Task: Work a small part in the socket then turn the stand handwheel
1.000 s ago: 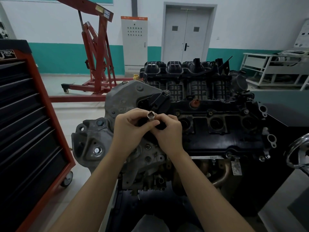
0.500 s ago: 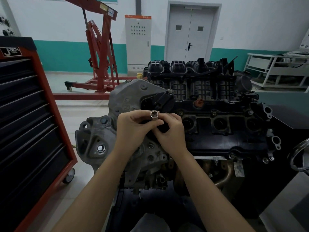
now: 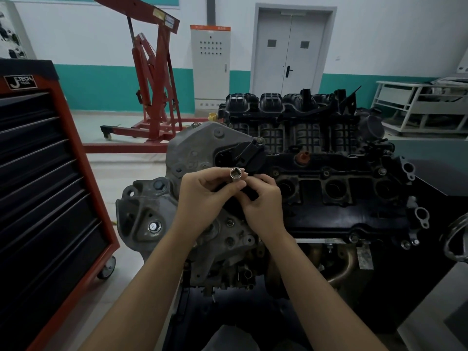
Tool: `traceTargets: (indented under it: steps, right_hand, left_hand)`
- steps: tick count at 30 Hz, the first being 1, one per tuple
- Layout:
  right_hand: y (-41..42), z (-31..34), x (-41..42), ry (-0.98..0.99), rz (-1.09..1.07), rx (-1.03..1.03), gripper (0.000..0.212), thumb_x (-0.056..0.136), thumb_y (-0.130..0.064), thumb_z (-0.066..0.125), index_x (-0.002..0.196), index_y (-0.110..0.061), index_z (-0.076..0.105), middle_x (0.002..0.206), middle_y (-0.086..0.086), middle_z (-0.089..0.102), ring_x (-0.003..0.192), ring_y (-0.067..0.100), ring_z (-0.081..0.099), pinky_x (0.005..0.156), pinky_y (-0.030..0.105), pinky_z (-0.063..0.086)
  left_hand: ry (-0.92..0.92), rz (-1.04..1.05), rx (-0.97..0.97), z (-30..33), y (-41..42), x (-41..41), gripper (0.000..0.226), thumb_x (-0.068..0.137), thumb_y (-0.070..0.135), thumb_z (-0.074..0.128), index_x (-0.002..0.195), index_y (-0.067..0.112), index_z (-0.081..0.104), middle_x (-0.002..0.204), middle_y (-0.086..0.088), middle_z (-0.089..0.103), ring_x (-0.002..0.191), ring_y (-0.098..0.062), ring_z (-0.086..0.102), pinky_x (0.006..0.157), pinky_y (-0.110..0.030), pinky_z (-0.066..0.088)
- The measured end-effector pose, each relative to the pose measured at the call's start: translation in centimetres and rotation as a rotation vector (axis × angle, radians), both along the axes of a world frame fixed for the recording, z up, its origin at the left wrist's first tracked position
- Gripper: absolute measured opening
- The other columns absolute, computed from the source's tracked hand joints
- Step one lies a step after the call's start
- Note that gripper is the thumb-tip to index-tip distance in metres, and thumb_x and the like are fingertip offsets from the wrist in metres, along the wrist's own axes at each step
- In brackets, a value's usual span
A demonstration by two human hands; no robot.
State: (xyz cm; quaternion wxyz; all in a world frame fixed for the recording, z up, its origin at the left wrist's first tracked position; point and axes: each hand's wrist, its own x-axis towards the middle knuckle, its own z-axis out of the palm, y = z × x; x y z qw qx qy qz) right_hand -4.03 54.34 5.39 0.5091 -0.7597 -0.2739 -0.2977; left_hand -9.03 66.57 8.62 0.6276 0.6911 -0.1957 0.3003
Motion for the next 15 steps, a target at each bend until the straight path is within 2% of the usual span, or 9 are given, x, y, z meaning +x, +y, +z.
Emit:
traceTargets:
  steps: [2,4,8,9,12,15]
  right_hand:
    - [0.04,0.1,0.0,0.051,-0.005,0.071,0.016,0.08,-0.01,0.074,0.096,-0.012,0.074,0.085,-0.009,0.068,0.1,0.025,0.057,0.09,0.036,0.045]
    - [0.12,0.18,-0.05,0.06,0.0,0.108,0.017,0.078,-0.011,0.075,0.094,-0.016,0.073,0.085,-0.015,0.066,0.102,0.022,0.056,0.089,0.037,0.047]
    - [0.05,-0.1,0.06,-0.036,0.006,0.045,0.023,0.079,-0.012,0.07,0.102,-0.015,0.072,0.094,-0.014,0.068,0.104,-0.006,0.05,0.094,0.035,0.043]
    - [0.02,-0.23,0.18,-0.035,0.0,0.027,0.025,0.081,-0.01,0.07,0.106,-0.014,0.072,0.096,-0.012,0.069,0.107,-0.003,0.05,0.095,0.035,0.042]
    - [0.11,-0.17,0.3,0.049,-0.013,0.063,0.028,0.081,-0.009,0.073,0.108,-0.015,0.072,0.089,-0.017,0.064,0.11,0.027,0.053,0.093,0.036,0.045]
    - [0.21,-0.07,0.14,0.055,-0.021,0.094,0.021,0.077,-0.011,0.077,0.096,-0.017,0.074,0.082,-0.021,0.062,0.105,0.026,0.054,0.089,0.033,0.045]
  left_hand:
    - [-0.027,0.007,0.049,0.05,0.04,0.1,0.025,0.077,-0.003,0.076,0.095,0.015,0.073,0.095,-0.001,0.076,0.095,-0.018,0.072,0.086,-0.028,0.056]
    - [-0.059,0.056,0.099,-0.02,-0.02,0.23,0.024,0.074,0.0,0.079,0.09,0.017,0.073,0.092,0.0,0.075,0.091,-0.019,0.071,0.084,-0.031,0.056]
    - [-0.042,0.083,0.054,-0.27,-0.03,0.41,0.024,0.072,0.0,0.08,0.084,0.019,0.074,0.087,0.001,0.075,0.085,-0.015,0.072,0.079,-0.025,0.056]
    - [-0.028,0.068,0.054,-0.26,-0.04,0.45,0.025,0.073,-0.002,0.079,0.085,0.019,0.074,0.088,0.001,0.076,0.086,-0.015,0.072,0.08,-0.025,0.055]
    - [-0.014,0.007,0.067,-0.01,0.06,0.35,0.028,0.076,-0.006,0.075,0.091,0.017,0.074,0.092,0.0,0.076,0.093,-0.017,0.072,0.085,-0.028,0.055]
    - [-0.079,0.037,0.132,0.03,0.17,0.21,0.024,0.074,-0.005,0.077,0.091,0.012,0.073,0.091,-0.001,0.074,0.09,-0.016,0.071,0.083,-0.026,0.055]
